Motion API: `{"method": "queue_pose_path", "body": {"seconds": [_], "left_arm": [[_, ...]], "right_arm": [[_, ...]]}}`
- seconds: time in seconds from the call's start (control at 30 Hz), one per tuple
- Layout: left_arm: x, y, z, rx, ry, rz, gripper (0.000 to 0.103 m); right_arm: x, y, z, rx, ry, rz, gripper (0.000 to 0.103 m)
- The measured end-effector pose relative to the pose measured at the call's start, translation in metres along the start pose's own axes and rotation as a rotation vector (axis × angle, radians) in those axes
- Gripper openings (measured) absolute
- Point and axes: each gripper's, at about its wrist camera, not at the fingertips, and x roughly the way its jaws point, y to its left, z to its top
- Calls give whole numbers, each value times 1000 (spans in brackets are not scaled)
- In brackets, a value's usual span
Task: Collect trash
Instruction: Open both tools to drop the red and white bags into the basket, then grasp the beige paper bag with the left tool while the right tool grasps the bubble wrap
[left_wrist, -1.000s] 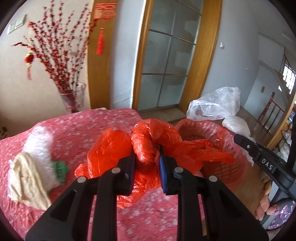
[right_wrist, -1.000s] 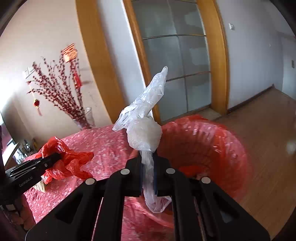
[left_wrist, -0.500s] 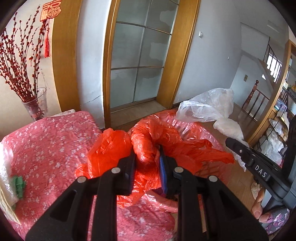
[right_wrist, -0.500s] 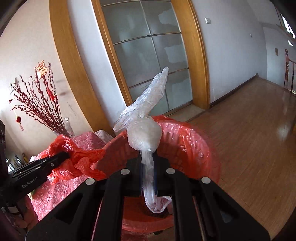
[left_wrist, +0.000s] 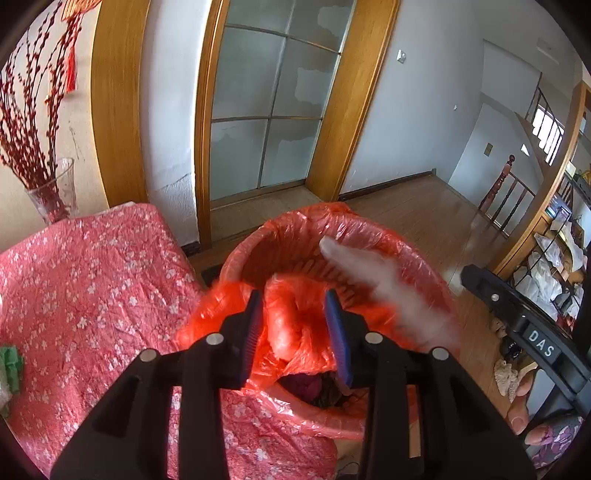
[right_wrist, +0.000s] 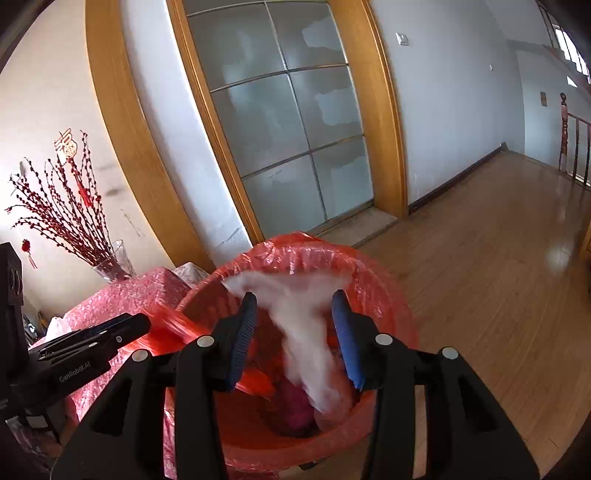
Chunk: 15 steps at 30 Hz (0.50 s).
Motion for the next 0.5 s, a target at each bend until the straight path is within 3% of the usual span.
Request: {"method": "queue_pose_path", "body": {"seconds": [0.23, 0.5], "left_arm": [[-7, 9, -7, -2, -7, 27, 39], [-55, 39, -26, 13, -75, 148, 41]], "right_arm": [[-5, -11, -6, 8, 8, -26, 44], [-7, 12, -11, -71, 10, -24, 49]]}}
